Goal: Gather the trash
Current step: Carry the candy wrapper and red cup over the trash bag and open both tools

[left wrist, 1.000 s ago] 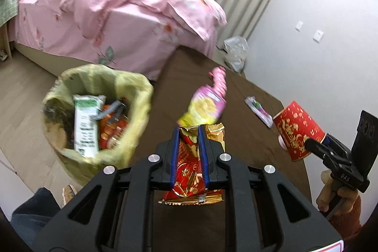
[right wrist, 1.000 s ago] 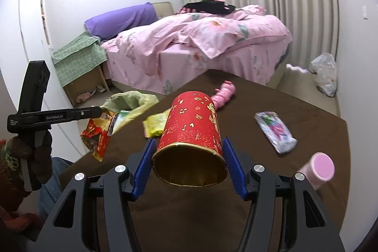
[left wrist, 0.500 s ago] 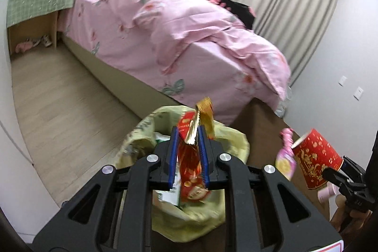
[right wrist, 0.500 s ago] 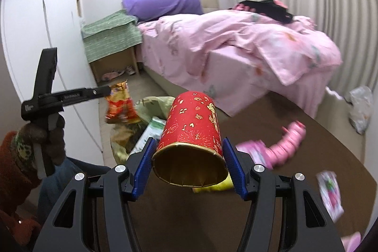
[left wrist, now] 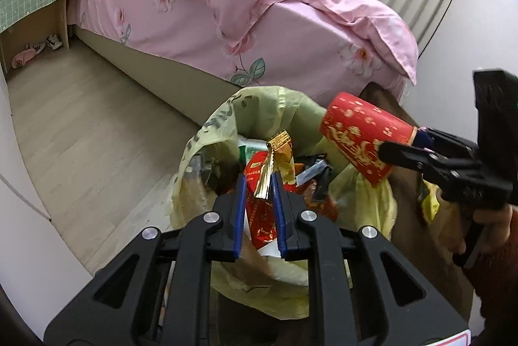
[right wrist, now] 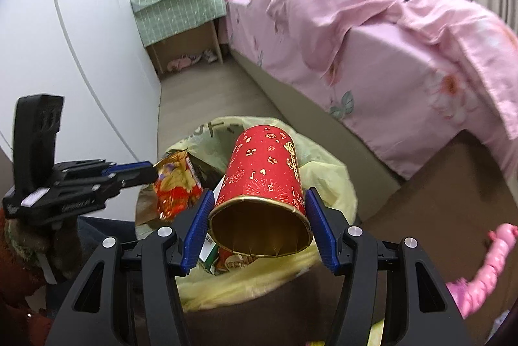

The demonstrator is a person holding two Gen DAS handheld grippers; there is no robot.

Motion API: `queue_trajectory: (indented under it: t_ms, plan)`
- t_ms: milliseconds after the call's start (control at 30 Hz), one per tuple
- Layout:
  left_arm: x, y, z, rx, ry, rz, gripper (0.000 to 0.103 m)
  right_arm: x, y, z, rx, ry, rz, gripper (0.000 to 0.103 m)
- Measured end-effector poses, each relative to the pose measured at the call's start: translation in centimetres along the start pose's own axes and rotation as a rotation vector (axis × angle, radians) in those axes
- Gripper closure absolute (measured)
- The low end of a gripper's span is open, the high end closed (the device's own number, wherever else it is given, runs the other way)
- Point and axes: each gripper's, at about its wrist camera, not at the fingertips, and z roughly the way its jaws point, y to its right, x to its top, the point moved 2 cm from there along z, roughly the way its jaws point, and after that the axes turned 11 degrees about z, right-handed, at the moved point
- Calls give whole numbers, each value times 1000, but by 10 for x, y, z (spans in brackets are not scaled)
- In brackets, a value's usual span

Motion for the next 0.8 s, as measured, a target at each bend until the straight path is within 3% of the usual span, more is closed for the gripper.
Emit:
queue_trajectory:
  t_ms: [200, 267, 433, 600, 800]
  plan:
    - [-2, -13, 4, -42, 7, -65, 85, -7, -6, 21, -54, -41, -39, 45]
    - [0, -16, 2, -46, 16, -79, 73, -10, -8, 22, -66, -37, -56, 42]
    - [8, -23, -18, -39, 93, -125, 61, -14, -7, 13, -51, -16, -66, 40]
    - [16, -29, -36, -11, 137, -148, 60, -14, -11, -10, 10, 61, -79, 39]
    - [19, -17, -45, -12, 143, -148, 59, -15, -12, -40, -38, 102, -91, 39]
